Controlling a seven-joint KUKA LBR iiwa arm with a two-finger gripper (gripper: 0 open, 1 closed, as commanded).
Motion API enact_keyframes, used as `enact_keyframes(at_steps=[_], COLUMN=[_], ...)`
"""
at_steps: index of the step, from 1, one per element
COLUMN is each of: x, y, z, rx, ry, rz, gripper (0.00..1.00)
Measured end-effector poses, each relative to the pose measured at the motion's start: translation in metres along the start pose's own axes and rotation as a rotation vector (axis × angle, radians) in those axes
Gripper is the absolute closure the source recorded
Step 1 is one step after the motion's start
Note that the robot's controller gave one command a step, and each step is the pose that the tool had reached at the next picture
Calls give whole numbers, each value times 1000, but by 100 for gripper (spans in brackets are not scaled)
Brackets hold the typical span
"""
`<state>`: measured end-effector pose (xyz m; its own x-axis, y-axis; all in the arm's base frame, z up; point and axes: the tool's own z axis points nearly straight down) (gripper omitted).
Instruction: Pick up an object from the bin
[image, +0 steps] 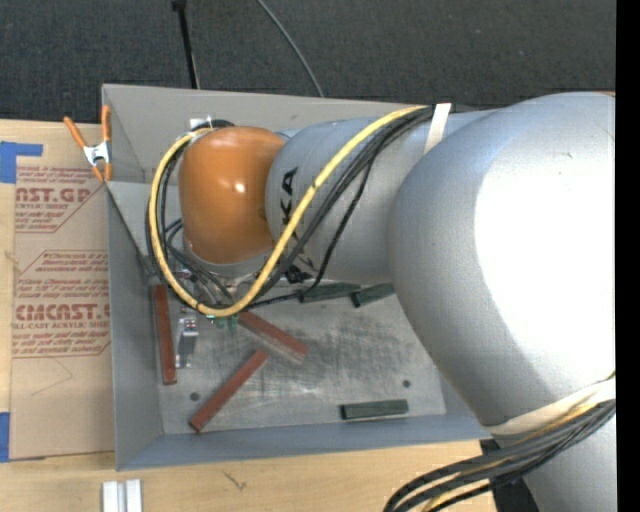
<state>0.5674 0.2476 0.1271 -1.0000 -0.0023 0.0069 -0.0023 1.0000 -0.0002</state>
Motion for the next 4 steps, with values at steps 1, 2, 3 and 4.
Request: enact_keyframes(at_steps=[1,2,3,4], x=[-2,5,8,12], y=[-1,-82,-97,-98], z=[-5,41,20,10], rx=[-2,-2,1,-2], ry=[-7,-9,-6,-10], rz=[2,9,-91,-21], gripper=[0,0,0,0])
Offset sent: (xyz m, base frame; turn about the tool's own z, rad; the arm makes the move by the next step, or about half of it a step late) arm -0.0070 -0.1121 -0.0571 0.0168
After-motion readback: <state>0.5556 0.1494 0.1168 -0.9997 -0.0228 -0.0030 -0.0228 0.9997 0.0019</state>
